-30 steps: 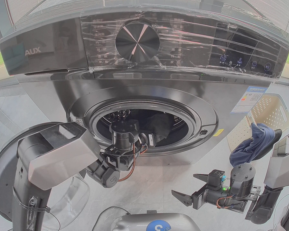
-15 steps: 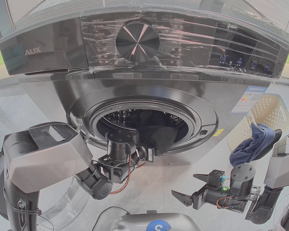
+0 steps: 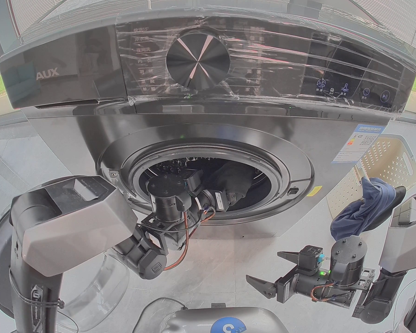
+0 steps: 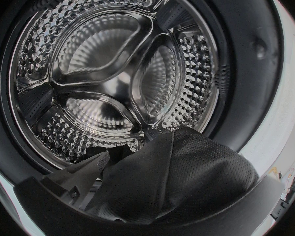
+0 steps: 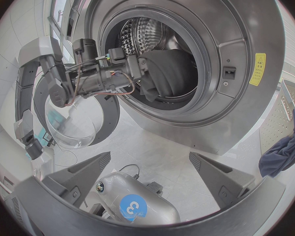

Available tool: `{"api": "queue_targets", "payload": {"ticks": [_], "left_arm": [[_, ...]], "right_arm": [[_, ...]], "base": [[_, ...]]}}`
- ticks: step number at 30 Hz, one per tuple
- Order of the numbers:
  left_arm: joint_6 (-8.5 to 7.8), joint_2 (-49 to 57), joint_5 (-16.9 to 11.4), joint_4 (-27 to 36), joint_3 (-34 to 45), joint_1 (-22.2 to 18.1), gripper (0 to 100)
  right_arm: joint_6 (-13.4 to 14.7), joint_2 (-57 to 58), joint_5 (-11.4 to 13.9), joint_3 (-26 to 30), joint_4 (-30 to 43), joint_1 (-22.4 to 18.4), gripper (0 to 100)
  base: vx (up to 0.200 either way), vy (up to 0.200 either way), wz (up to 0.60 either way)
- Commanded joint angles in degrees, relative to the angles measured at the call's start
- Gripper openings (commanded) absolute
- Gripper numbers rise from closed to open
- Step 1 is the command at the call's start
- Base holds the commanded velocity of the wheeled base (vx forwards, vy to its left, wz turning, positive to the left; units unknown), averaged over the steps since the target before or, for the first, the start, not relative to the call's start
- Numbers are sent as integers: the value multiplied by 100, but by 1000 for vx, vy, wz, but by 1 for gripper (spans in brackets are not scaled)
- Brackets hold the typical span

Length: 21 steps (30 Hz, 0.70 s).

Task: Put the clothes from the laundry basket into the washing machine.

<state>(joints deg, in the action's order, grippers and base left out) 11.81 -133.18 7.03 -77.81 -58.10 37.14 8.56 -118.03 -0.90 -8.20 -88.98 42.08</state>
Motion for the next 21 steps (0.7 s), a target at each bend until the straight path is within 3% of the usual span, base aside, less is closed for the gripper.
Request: {"api": "queue_targets", "payload": {"ticks": [1, 2, 3, 9, 14, 21], "left_arm": [[14, -586, 263, -67, -650, -120, 100], [14, -683, 325, -50, -808, -137, 100], [14, -709, 343, -50, -861, -137, 0], [14, -1069, 413, 311, -1696, -278, 0], [23, -1676, 536, 979, -3128, -463, 0], [14, -2159, 615, 1462, -4122, -506, 0]], "right_arm": [[32, -18, -6, -6, -58, 55, 100], [32, -18, -6, 3, -58, 55, 100], [32, -18, -6, 3, -58, 55, 100], [41, -89, -6, -6, -58, 55, 100], [41, -124, -6, -6, -58, 55, 100], [41, -124, -6, -6, -58, 81, 100]], "base": [[0, 0, 0], [0, 0, 0], [0, 0, 0], [0, 0, 0], [0, 0, 0], [0, 0, 0]]}}
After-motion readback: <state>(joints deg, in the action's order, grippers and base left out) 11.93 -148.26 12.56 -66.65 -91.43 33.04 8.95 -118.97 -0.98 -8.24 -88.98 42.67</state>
